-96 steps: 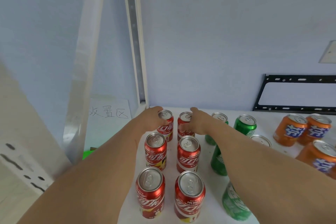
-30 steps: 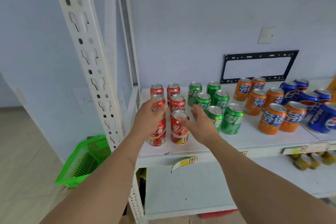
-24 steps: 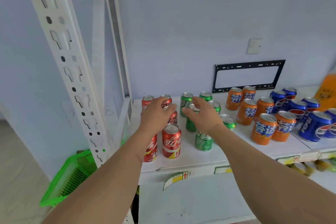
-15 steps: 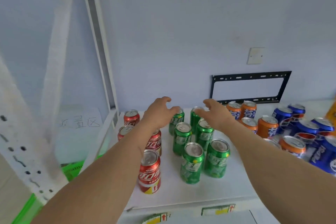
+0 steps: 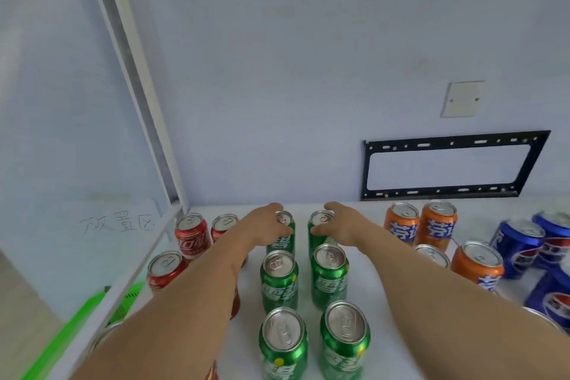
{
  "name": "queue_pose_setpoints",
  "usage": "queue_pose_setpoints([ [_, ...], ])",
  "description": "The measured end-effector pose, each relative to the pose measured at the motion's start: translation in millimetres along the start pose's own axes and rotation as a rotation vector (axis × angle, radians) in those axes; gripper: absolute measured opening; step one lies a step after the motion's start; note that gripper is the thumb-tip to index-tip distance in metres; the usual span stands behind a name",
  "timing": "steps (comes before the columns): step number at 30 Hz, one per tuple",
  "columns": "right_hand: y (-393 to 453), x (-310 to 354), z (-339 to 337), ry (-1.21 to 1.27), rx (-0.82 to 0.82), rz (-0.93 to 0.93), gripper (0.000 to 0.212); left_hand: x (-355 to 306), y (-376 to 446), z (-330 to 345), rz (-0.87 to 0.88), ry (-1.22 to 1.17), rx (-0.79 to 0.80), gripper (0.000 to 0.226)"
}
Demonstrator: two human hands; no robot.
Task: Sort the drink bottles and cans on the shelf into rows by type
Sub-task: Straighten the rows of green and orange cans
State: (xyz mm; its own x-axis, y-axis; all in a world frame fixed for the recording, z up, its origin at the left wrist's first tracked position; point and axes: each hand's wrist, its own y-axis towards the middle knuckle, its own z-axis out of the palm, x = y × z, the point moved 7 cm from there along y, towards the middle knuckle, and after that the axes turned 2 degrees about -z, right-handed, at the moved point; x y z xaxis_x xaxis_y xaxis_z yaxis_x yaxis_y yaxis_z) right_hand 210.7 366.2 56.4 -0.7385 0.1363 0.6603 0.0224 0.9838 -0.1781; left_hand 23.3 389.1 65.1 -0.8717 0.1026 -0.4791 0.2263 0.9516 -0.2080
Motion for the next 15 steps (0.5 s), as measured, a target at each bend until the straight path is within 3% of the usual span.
queue_pose_setpoints([
  [4, 3.9, 3.5, 2.2, -0.106, -0.020, 0.006, 0.079, 1.7, 5.1, 1.4, 0.013, -0.032, -0.004, 0.067],
  [8, 2.4, 3.7, 4.6, -0.155, -0.046, 0.063, 0.084, 2.1, 7.9, 2.9, 0.018, -0.062, 0.020, 0.066],
  [15, -19.9, 11.0, -0.3, -0.016, -0.064, 0.115, 0.097, -2.1, -8.1, 4.2, -0.018, -0.060, 0.010, 0.091],
])
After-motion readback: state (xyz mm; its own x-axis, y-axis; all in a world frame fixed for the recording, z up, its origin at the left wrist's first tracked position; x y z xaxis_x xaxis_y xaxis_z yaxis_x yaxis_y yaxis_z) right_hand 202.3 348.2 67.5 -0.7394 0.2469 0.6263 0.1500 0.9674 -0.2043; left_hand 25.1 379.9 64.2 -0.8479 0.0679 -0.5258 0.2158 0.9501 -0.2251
